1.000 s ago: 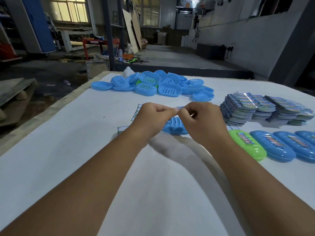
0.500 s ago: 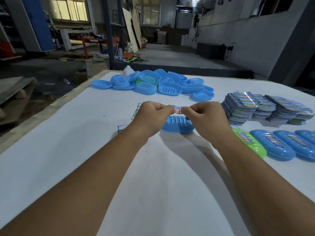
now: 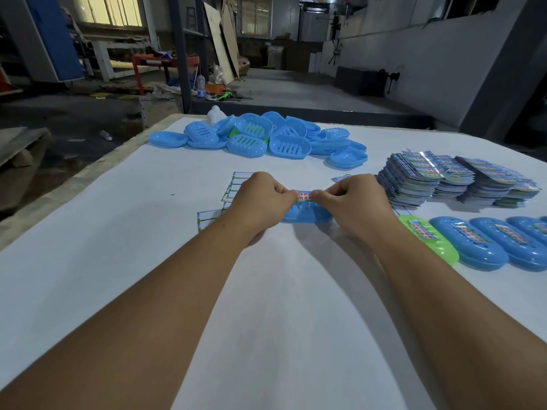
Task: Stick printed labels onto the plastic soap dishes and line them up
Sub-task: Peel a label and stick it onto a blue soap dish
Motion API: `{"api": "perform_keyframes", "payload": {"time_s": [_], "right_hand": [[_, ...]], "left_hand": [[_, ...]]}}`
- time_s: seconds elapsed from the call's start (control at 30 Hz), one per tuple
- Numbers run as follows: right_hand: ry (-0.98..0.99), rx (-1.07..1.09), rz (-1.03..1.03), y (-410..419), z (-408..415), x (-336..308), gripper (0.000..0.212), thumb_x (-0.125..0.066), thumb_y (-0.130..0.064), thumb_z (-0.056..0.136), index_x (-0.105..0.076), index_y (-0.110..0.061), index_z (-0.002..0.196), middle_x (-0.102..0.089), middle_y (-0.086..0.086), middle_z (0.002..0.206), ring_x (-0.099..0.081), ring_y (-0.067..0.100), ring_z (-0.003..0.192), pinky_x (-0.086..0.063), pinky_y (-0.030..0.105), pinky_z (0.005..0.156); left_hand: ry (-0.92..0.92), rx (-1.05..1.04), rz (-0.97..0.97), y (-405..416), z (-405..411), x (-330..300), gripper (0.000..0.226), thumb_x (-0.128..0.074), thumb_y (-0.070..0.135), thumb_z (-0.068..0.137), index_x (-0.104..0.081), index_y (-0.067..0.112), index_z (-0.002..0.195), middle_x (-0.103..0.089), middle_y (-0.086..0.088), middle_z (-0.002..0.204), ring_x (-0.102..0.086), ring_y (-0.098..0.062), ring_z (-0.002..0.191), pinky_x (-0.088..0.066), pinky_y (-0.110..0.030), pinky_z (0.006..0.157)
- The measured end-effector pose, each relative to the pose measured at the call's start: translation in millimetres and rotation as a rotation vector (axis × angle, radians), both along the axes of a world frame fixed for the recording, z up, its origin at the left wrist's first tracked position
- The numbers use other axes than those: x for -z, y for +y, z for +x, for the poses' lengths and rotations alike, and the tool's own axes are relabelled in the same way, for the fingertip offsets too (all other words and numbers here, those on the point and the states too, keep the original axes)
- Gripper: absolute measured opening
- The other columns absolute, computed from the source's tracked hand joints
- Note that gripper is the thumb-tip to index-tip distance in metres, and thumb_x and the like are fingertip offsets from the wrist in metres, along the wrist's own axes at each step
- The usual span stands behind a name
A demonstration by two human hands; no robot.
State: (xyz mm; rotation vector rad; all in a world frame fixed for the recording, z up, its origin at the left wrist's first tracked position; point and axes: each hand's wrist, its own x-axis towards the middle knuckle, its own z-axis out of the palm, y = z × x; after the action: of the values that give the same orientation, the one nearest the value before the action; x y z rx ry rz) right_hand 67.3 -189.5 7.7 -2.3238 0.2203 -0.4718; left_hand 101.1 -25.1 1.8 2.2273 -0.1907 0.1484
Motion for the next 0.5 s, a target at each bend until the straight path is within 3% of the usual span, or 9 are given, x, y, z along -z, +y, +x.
{"api": "perform_keyframes", "payload": {"time_s": [0.17, 0.27, 0.37, 0.5], "right_hand": [[0.014, 0.001, -0.036, 2.2, 0.5, 1.4, 0.030, -0.075, -0.037, 0.082, -0.075, -0.013, 0.063, -0.070, 0.010, 0.063, -0.053, 0.017, 0.054, -0.041, 0.029, 0.052], [0.013, 0.013, -0.059, 2.8, 0.5, 2.7, 0.030, -0.075, -0.037, 0.081, -0.075, -0.012, 0.065, -0.069, 0.010, 0.064, -0.059, 0.026, 0.063, -0.048, 0.034, 0.057], [0.017, 0.032, -0.082, 4.3, 0.6, 3.5, 0.029, -0.075, -0.039, 0.079, -0.073, -0.015, 0.062, -0.066, 0.000, 0.055, -0.063, 0.022, 0.065, -0.048, 0.032, 0.058], [0.028, 0.044, -0.128, 5.7, 0.1, 2.6, 0.030, -0.074, -0.039, 0.080, -0.072, -0.015, 0.062, -0.066, 0.001, 0.055, -0.063, 0.021, 0.063, -0.052, 0.035, 0.058]], "left_hand": [[0.004, -0.009, 0.040, 2.0, 0.9, -0.7, 0.033, -0.069, 0.036, 0.088, -0.074, 0.005, 0.075, -0.042, 0.009, 0.038, -0.039, -0.008, 0.033, -0.027, -0.014, 0.031], [-0.013, -0.008, 0.063, 0.4, -0.5, -0.3, 0.032, -0.069, 0.034, 0.087, -0.074, 0.004, 0.077, -0.048, 0.003, 0.049, -0.042, -0.014, 0.046, -0.031, -0.016, 0.036], [-0.024, -0.015, 0.091, -0.8, -2.1, -0.2, 0.029, -0.069, 0.034, 0.086, -0.076, 0.007, 0.077, -0.053, 0.001, 0.056, -0.043, -0.015, 0.053, -0.032, -0.018, 0.040], [-0.055, -0.036, 0.110, -3.5, -2.9, 1.5, 0.031, -0.070, 0.033, 0.083, -0.069, 0.012, 0.061, -0.055, 0.006, 0.053, -0.049, -0.015, 0.056, -0.033, -0.025, 0.047]]}}
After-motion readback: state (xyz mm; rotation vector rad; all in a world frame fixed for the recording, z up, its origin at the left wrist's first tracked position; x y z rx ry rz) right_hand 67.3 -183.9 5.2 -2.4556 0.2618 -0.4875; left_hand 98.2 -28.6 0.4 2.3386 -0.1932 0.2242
